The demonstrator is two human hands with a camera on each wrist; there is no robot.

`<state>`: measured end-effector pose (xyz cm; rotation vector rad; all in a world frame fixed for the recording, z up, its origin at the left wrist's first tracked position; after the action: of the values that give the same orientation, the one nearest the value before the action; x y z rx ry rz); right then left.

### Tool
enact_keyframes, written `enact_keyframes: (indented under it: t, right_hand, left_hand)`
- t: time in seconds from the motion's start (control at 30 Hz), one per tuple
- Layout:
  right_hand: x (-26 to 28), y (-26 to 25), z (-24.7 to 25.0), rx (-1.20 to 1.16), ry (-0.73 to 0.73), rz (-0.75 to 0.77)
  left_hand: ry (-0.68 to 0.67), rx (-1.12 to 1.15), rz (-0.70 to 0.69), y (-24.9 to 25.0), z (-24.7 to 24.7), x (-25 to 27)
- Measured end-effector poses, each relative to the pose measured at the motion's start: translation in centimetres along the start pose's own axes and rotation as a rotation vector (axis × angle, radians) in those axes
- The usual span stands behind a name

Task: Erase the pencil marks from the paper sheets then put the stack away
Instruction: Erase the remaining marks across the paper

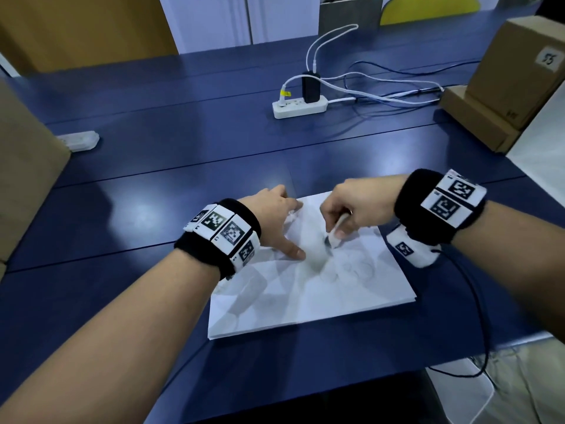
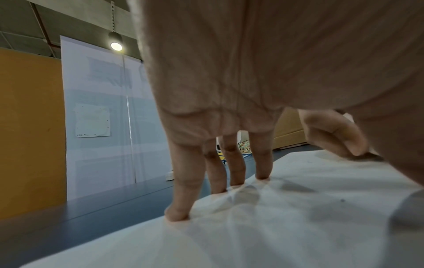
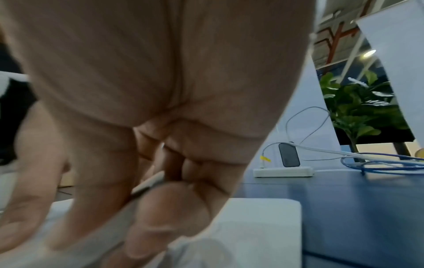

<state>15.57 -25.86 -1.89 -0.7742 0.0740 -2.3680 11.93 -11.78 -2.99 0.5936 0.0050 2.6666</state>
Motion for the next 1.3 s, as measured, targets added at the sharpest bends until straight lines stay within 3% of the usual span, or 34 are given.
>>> enact_keyframes:
  t: [0.03,0.13,0.2,0.27,0.37,0.4,0.57,0.63,0.77,0.83,0.97,1.03,1.2,1.3]
  right_hand:
    - [-0.3,0.0,0.1,0.020,0.028,-0.004]
    - [-1.6,1.0,2.9,0.009,0.304,-0.096]
    - [-1.9,1.6,3.7,-0.005,0.371,-0.130]
    - [-1.4,1.5,2.8,-0.014,0.283,-0.093]
    - [0.0,0.3,0.0,-0.006,-0.004,-0.013]
    - [0.1,0.1,-0.3,0.015,-0.026,-0.009]
    - [-1.7,1.7,3.2,0.005,0.351,-0.130]
    - [-1.5,2.0,3.2,-0.020,0.325,-0.134]
    - [0.0,0.5,0.1,-0.001,-0.001,-0.027]
    - [-0.2,0.3,0.3,0.033,0.051,-0.026]
    - [-1.5,1.7,3.6,0.046,0.349,-0.142]
    - [-1.5,2.0,3.7,0.017,0.333,-0.124]
    - [-0.2,0.5,0.1,0.005,-0.004,0.002]
    - [-1.1,0.8,1.9,0.018,0.201,-0.029]
  left_hand:
    - [-0.006,-0.001,-0.001,0.1,0.0,-0.1]
    - [-0.019,-0.007,0.002,0.2,0.3,-0.1]
    - [-0.015,-0.014,0.002,0.2,0.3,0.0]
    - [0.004,-0.012,0.005,0.3,0.2,0.0]
    - [0.038,-0.020,0.016,0.6,-0.1,-0.3]
    - [0.045,-0.026,0.020,0.7,-0.2,-0.4]
    - [0.054,-0.034,0.034,0.7,0.0,-0.7]
    - [0.047,-0.036,0.040,0.7,0.0,-0.8]
    - [0.027,-0.046,0.046,0.7,0.1,-0.9]
    - [0.028,-0.067,0.034,1.0,0.3,-1.1]
    - [0.029,-0.119,0.023,1.5,0.7,-1.2]
    - [0.022,-0.119,0.012,1.7,0.7,-1.3]
    - [0.022,-0.101,0.001,1.8,0.4,-1.6]
    - [0.009,-0.105,0.000,1.8,0.7,-1.7]
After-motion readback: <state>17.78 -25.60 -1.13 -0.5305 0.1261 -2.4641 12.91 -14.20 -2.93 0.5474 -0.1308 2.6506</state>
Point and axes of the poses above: each hand's wrist, its own x-axis away from the middle knuckle, its own z-axis out of the back of the hand, y = z × x, the point moved 6 cm from there along -x, towards the middle knuckle, and after that the axes turned 11 degrees about -z, right-handed, at the moved point
